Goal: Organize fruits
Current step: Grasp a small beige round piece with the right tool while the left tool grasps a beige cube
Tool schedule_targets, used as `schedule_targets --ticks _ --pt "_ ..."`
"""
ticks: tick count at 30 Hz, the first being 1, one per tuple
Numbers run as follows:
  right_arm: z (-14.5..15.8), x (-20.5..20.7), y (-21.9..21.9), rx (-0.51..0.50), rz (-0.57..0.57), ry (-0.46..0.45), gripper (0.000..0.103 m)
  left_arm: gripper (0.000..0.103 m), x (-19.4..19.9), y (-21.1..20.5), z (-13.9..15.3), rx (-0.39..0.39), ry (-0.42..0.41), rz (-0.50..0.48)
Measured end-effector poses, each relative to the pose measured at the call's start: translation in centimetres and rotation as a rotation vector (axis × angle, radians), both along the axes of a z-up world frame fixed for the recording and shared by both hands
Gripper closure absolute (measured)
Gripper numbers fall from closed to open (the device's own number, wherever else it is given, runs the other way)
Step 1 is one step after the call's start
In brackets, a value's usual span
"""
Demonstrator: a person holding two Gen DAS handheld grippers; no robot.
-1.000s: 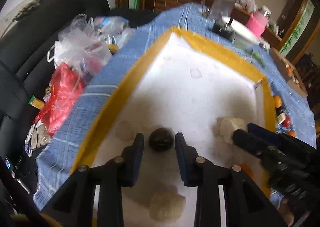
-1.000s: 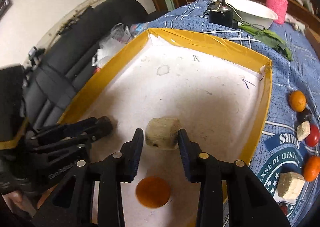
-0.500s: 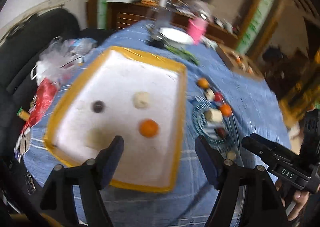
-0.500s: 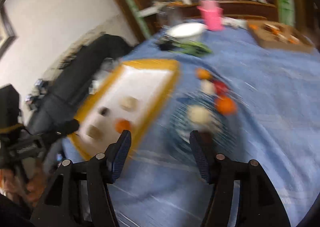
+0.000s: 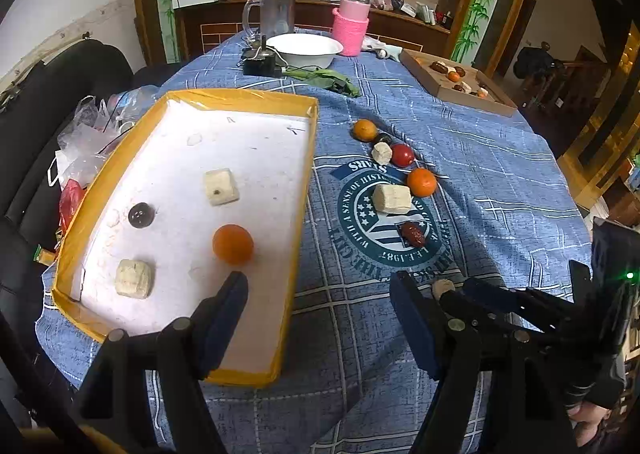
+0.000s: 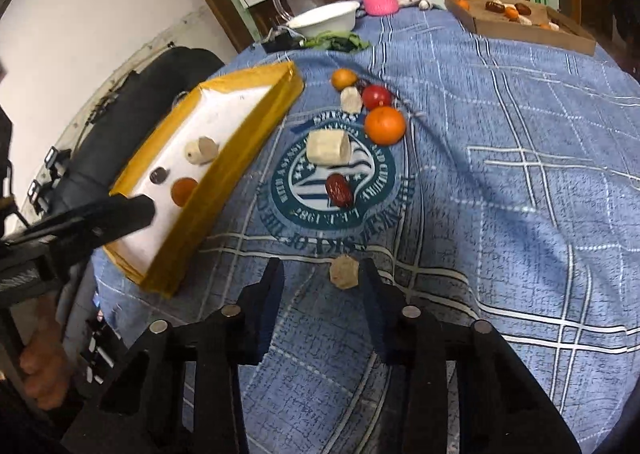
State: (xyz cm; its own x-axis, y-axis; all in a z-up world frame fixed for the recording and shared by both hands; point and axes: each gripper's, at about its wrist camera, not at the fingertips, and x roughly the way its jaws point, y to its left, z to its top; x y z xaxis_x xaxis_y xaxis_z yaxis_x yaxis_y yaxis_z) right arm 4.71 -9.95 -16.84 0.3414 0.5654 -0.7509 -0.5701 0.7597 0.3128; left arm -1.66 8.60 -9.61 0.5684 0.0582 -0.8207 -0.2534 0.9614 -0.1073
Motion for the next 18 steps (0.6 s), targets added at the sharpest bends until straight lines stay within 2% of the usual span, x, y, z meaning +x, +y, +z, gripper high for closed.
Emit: schedule_targets --ticks 8,10,11,18 --pt "-1.7 0.9 0.8 -0.063 -0.012 -0.003 0.076 0.027 0.2 -0.2 -0.4 0.004 0.014 -0.003" --pt "-2.0 0.9 0.9 -0.081 -0.02 -0.011 0.083 0.027 0.5 -0.3 -0.6 -0.007 0.021 -0.013" --pt "-1.9 0.8 0.9 -0.086 -0.019 -0.017 0.083 0.027 0.6 -0.5 -0.7 -0.009 0.023 -0.019" --pt "-0.9 0.6 -1.5 0.0 -0.04 0.006 0.083 0.027 2.7 -1.6 -1.3 -0.034 0.04 -0.051"
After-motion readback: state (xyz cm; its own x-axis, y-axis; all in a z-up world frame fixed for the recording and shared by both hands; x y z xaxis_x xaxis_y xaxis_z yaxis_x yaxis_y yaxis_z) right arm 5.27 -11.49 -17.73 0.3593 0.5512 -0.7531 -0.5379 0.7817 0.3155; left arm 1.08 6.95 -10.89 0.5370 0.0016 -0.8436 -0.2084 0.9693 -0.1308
